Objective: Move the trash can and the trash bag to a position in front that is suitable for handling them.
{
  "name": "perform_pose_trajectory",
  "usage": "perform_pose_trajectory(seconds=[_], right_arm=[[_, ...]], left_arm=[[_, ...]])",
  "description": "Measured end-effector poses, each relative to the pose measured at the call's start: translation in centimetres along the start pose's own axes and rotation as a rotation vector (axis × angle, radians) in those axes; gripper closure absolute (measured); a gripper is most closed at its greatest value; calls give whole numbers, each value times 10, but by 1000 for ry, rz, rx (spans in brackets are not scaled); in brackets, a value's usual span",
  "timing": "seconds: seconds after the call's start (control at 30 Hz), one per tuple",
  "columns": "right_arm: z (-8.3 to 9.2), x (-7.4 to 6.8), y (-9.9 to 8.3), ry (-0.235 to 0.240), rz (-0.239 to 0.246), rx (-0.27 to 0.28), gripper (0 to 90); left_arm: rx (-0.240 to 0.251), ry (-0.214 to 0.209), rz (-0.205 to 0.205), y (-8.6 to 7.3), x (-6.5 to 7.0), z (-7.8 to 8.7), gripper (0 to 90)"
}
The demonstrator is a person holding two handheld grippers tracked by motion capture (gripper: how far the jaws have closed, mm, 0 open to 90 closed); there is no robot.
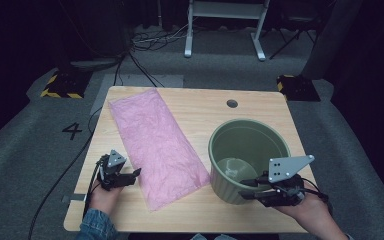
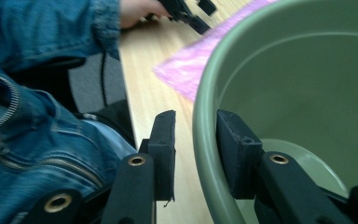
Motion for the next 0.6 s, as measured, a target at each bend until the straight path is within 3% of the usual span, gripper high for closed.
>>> perform_pose_trajectory(seconds=[0.17, 0.23, 0.37, 0.4, 0.43, 0.6], right_arm=[[6, -2, 4, 6, -15, 56, 624], [14, 3, 7, -62, -20, 74, 562], [25, 11, 9, -115, -50, 115, 500], [32, 19, 8, -174, -78, 131, 452], [32, 19, 8, -174, -78, 131, 452], [53, 42, -4, -272, -170, 182, 413]], left_arm=[[4, 3, -2, 2, -1, 0, 281], [1, 6, -6, 3, -2, -1, 281], [4, 8, -4, 4, -3, -2, 281], [3, 12, -5, 4, -4, -2, 281], [1, 9, -3, 4, -5, -2, 281], [15, 12, 4, 6, -9, -3, 277]])
Point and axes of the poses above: each handheld gripper's, and its own axes: z roughly backward along the jaws, y roughly out of its top, x roughly to its right, the point moved 4 cm from there along -z, roughly forward along the jaws, and after that the axes turned 11 degrees about -x, right-handed, at the moved point
